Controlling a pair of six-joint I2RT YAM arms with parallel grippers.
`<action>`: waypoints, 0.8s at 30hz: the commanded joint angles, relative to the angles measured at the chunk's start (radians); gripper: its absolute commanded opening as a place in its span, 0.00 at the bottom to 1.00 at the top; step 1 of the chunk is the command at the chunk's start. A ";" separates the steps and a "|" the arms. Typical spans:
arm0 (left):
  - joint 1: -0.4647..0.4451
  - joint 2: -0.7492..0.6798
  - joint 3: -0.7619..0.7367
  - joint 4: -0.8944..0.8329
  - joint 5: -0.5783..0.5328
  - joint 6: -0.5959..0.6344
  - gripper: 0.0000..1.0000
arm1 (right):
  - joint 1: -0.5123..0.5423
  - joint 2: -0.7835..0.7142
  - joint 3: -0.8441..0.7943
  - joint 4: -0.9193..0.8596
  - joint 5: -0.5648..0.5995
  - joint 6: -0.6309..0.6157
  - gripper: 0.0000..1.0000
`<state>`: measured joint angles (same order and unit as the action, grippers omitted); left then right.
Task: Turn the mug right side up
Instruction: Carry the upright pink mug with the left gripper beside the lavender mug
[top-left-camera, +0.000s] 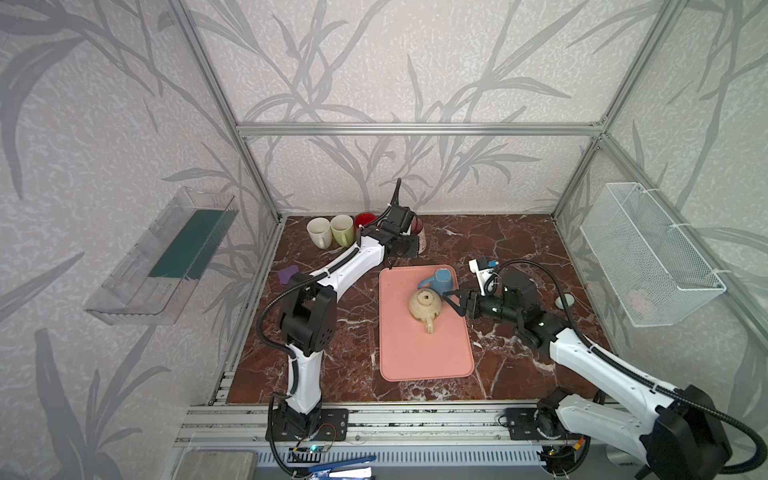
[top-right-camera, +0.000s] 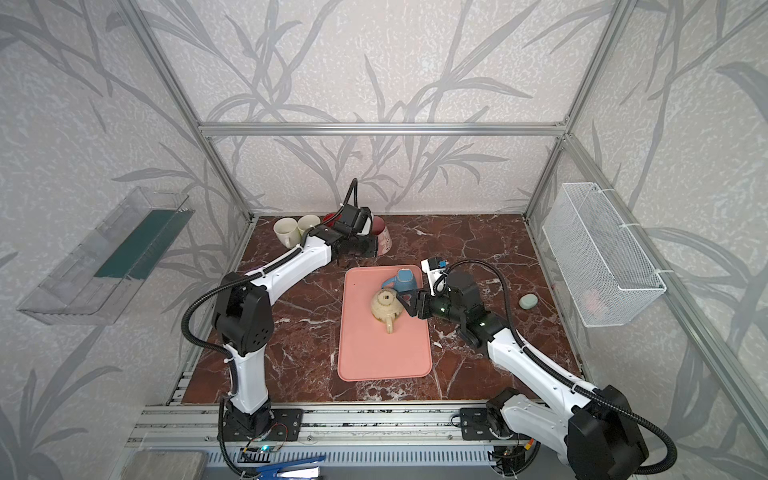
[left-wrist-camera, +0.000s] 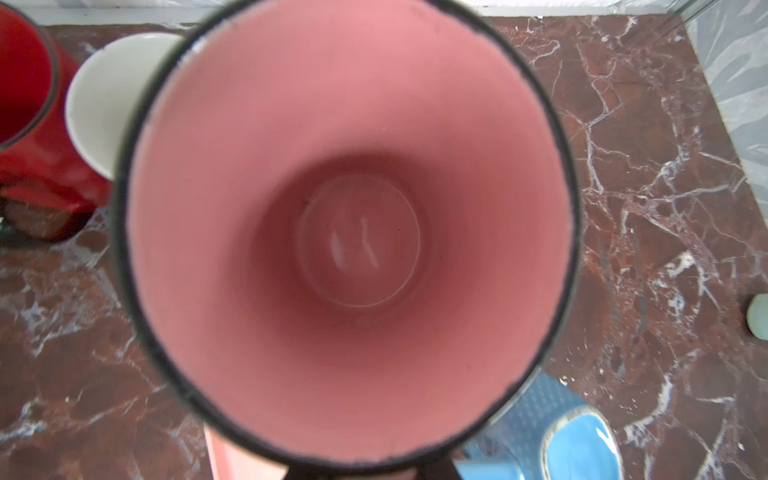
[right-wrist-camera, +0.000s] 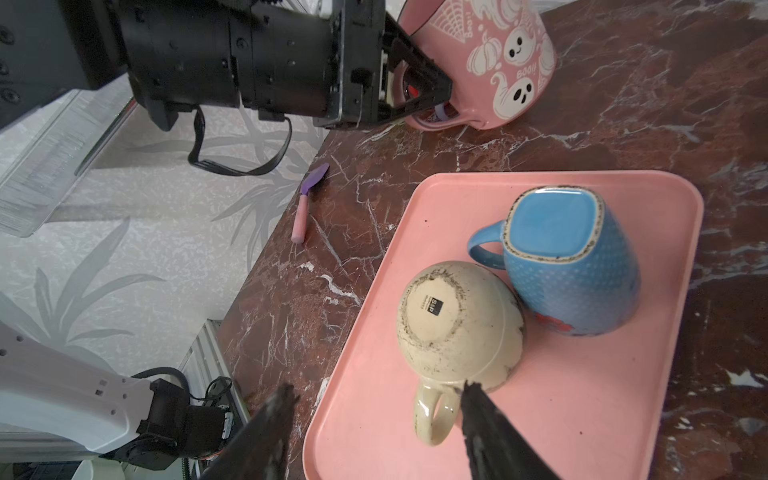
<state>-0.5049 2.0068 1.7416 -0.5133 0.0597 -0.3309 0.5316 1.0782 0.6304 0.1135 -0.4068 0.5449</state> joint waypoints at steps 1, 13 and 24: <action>-0.003 0.039 0.121 0.027 -0.056 0.067 0.00 | 0.005 -0.010 -0.010 -0.012 0.028 -0.023 0.64; -0.008 0.249 0.359 -0.020 -0.103 0.103 0.00 | 0.002 0.006 -0.008 -0.025 0.052 -0.039 0.64; -0.009 0.394 0.543 -0.083 -0.133 0.118 0.00 | -0.002 0.026 -0.013 -0.014 0.051 -0.034 0.64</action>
<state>-0.5095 2.4046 2.2005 -0.6323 -0.0296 -0.2443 0.5312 1.0954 0.6304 0.0982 -0.3630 0.5220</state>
